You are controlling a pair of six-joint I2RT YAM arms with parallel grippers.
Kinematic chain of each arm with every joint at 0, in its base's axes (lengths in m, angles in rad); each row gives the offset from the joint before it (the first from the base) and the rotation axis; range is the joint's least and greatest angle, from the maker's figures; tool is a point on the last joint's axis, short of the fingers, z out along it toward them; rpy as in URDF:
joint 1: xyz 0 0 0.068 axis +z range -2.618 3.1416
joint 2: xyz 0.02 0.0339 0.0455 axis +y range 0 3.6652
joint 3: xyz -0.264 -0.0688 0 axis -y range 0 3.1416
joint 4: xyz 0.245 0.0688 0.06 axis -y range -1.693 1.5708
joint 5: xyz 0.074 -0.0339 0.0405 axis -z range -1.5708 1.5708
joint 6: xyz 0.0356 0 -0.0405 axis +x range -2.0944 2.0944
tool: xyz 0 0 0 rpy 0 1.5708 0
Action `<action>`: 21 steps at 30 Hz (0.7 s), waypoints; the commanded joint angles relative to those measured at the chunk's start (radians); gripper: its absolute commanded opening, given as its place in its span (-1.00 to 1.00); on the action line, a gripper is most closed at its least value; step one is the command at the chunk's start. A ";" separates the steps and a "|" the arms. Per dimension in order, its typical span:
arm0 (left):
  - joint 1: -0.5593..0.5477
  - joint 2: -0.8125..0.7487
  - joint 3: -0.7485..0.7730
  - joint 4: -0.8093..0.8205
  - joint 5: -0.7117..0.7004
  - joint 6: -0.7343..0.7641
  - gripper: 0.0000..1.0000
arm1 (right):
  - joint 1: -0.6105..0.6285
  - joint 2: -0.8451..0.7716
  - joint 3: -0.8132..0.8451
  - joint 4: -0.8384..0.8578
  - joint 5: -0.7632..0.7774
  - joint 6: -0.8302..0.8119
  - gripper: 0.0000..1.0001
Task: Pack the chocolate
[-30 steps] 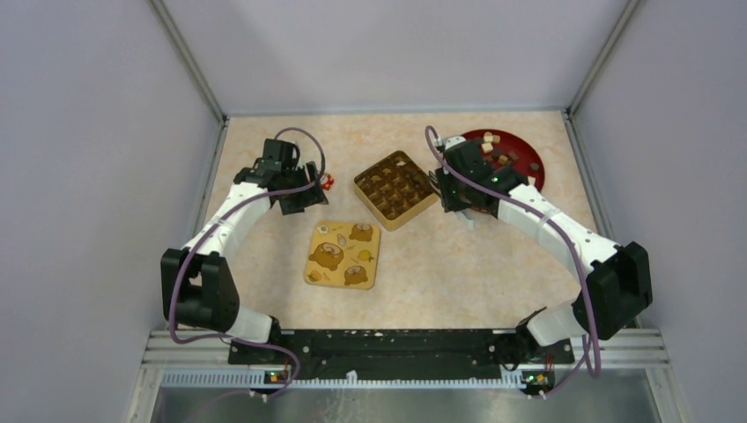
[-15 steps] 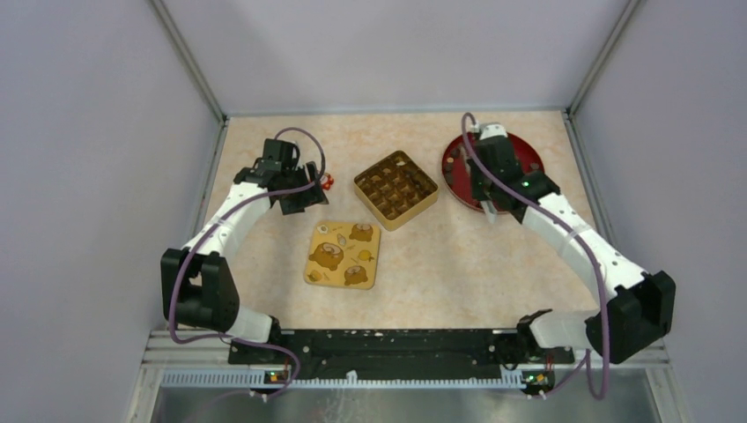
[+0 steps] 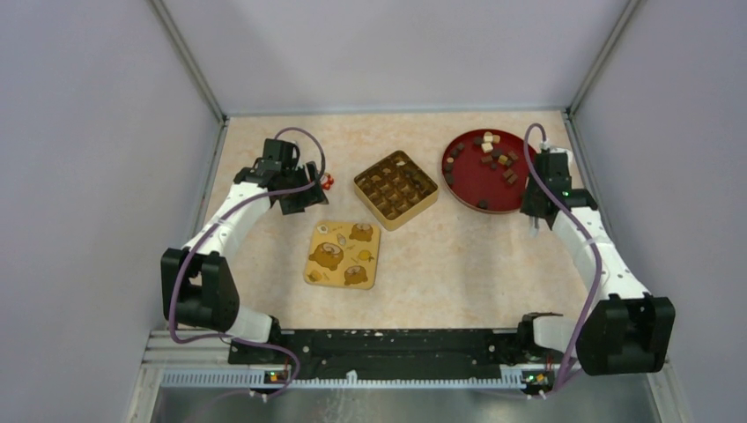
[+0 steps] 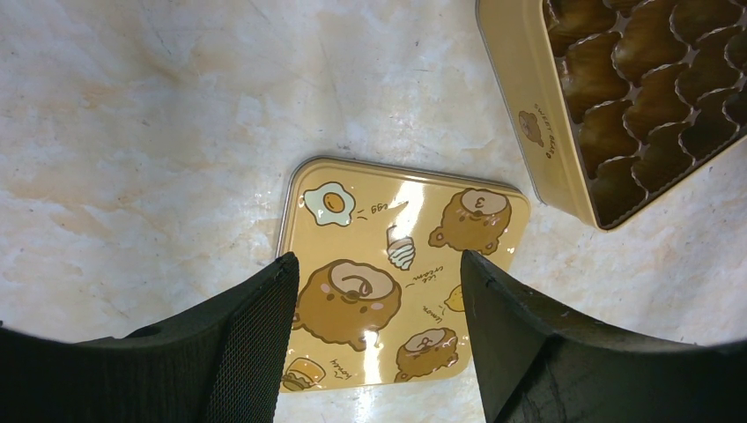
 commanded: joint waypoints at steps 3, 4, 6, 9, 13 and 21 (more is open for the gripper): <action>0.004 0.000 0.018 0.030 0.019 0.009 0.45 | -0.051 -0.004 0.019 0.077 -0.047 0.015 -0.47; 0.003 0.001 0.017 0.030 0.019 0.008 0.45 | -0.056 0.000 0.020 0.086 -0.052 0.017 -0.46; 0.003 0.001 0.019 0.032 0.023 0.007 0.45 | -0.064 0.016 0.024 0.103 -0.066 0.022 -0.43; 0.003 0.003 0.020 0.032 0.025 0.006 0.45 | -0.063 0.047 0.036 0.123 -0.074 0.021 -0.38; 0.004 -0.001 0.019 0.030 0.020 0.009 0.45 | -0.096 0.083 0.053 0.131 -0.063 0.016 -0.32; 0.004 0.002 0.027 0.028 0.020 0.009 0.45 | -0.107 0.109 0.066 0.154 -0.055 0.004 -0.29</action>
